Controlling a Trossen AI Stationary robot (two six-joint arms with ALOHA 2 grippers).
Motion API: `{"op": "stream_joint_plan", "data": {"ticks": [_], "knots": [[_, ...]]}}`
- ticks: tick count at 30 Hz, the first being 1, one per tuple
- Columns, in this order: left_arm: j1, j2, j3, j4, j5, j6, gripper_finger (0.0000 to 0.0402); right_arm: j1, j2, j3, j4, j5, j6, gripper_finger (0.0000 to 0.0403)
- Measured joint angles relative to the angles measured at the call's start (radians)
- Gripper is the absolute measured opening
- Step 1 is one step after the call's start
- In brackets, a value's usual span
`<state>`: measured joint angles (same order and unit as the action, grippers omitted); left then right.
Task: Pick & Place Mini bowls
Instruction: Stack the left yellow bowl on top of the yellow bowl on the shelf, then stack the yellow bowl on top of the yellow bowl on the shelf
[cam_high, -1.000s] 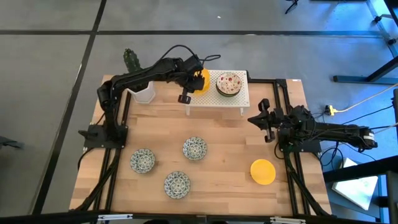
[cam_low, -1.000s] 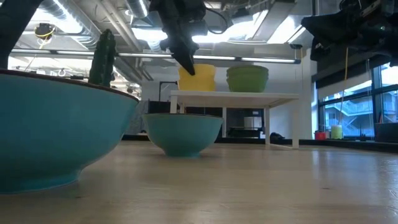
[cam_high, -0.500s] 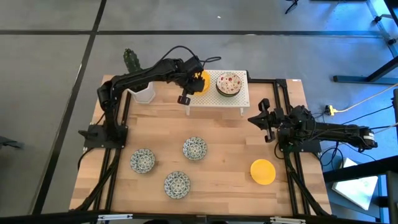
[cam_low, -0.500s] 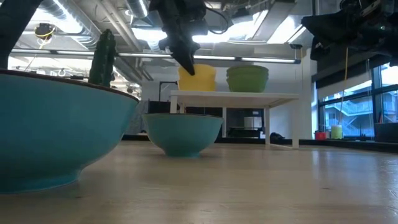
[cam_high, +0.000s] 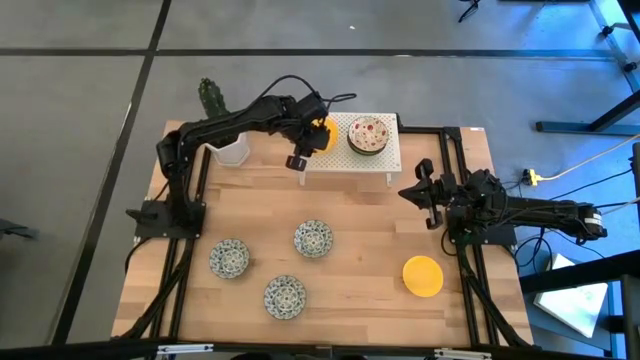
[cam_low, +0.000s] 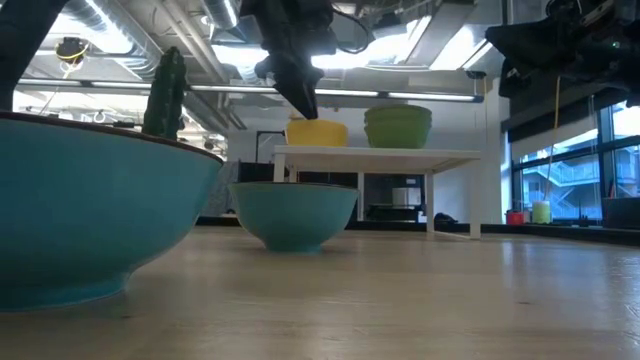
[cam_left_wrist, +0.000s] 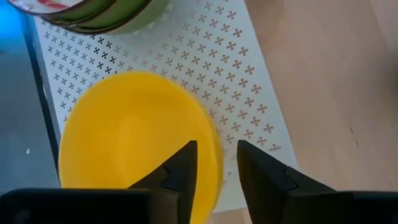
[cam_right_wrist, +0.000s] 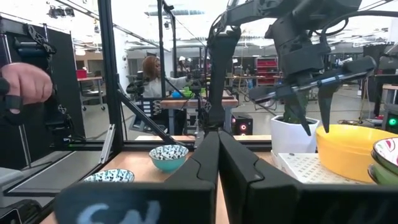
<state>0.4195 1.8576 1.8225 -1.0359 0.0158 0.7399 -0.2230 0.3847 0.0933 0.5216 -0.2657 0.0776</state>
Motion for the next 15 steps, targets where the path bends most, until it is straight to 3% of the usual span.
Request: {"op": "stream_joint_plan", "data": {"ticks": [4, 9, 15], "knots": [[-0.025, 0.0, 0.004, -0.004, -0.05, 0.031, 0.0131, 0.0, 0.0, 0.0, -0.001, 0.0, 0.0, 0.0011], [-0.09, -0.021, 0.071, -0.026, -0.227, 0.077, 0.014, 0.0, 0.0, 0.0, -0.004, 0.0, -0.003, 0.0011], [-0.13, -0.173, 0.171, -0.09, -0.129, 0.098, 0.0112, 0.0, 0.0, 0.0, -0.013, 0.0, -0.002, 0.0011]]}}
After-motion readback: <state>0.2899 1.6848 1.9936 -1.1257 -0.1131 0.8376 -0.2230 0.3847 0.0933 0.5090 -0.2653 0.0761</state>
